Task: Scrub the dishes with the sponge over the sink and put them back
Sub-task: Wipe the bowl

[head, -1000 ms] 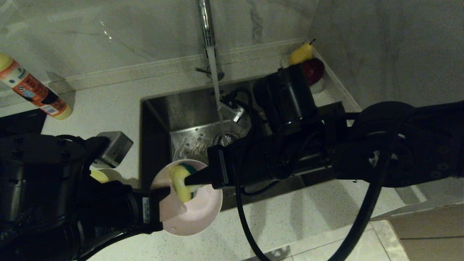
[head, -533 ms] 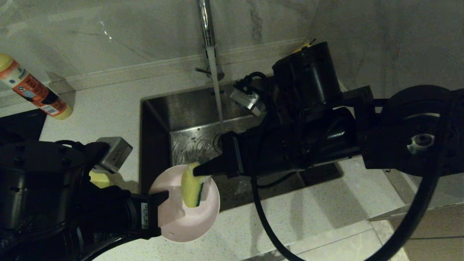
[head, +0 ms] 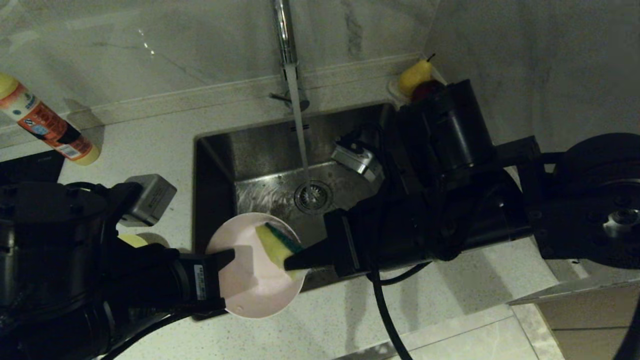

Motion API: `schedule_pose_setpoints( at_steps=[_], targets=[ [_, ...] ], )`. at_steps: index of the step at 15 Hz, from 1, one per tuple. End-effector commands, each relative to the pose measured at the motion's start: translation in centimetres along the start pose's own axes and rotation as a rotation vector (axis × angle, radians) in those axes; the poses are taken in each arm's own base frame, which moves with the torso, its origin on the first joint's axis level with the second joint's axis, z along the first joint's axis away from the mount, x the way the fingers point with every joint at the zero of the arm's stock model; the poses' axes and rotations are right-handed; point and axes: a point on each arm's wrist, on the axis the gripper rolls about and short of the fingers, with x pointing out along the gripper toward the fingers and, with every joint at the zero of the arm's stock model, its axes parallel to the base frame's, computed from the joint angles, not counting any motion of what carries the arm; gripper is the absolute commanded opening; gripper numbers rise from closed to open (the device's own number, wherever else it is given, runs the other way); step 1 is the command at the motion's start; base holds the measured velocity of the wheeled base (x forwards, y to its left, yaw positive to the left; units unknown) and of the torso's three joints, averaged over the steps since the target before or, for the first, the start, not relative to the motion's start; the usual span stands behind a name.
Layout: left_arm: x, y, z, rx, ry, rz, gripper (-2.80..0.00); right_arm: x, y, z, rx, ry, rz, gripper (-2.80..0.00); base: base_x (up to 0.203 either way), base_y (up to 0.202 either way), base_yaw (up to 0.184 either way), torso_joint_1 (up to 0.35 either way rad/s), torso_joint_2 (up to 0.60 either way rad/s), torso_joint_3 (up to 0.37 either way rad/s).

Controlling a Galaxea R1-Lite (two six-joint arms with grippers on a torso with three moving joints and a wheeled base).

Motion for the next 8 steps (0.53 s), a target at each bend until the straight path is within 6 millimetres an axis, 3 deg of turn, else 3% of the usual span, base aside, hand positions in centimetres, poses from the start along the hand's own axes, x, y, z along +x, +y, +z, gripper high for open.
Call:
schedule_pose_setpoints(
  at_steps=[1, 8],
  targets=[
    [0.1, 0.0, 0.2, -0.005, -0.006, 0.005, -2.8, 0.3, 0.7, -0.8, -0.006, 0.028, 0.019, -2.8, 0.0, 0.0, 0.0, 0.0, 0.0, 0.0],
    [0.8, -0.2, 0.2, -0.006, -0.003, 0.024, -2.8, 2.3, 2.0, -2.2, -0.024, 0.093, 0.058, -2.8, 0.0, 0.0, 0.0, 0.0, 0.0, 0.0]
  ],
)
